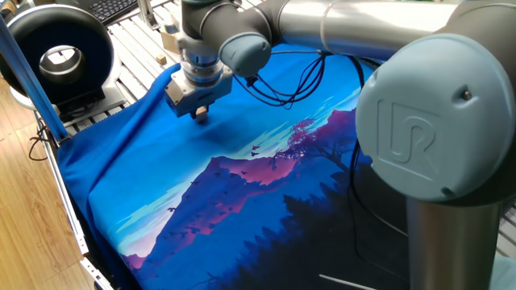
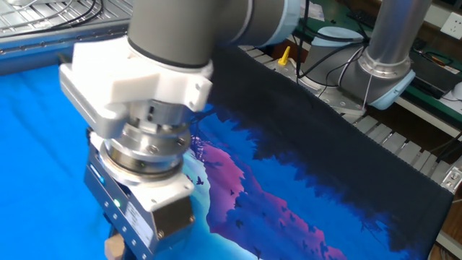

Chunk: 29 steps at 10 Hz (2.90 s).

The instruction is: Hold a small block with the gripper and sweep it from left to right on the table

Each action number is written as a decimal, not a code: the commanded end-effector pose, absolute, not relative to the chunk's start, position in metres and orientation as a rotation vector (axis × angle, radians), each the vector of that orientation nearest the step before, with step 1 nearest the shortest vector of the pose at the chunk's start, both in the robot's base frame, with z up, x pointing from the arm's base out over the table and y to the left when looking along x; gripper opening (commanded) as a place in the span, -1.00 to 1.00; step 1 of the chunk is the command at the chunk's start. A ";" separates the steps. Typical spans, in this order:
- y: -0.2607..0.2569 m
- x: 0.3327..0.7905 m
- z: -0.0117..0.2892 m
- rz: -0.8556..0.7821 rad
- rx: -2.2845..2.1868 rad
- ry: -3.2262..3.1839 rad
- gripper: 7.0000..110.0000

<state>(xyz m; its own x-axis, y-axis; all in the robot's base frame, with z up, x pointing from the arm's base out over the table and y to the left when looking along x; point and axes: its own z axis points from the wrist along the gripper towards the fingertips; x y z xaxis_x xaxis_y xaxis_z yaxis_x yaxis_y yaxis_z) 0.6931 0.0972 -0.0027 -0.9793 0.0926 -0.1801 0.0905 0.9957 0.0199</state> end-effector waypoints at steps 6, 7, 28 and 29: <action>0.118 0.688 -0.001 0.053 0.203 2.942 -0.71; 0.119 0.688 -0.001 0.055 0.203 2.942 -0.71; 0.062 0.685 0.064 -0.133 -0.031 3.120 -1.00; 0.063 0.679 0.070 -0.119 -0.028 3.140 -1.00</action>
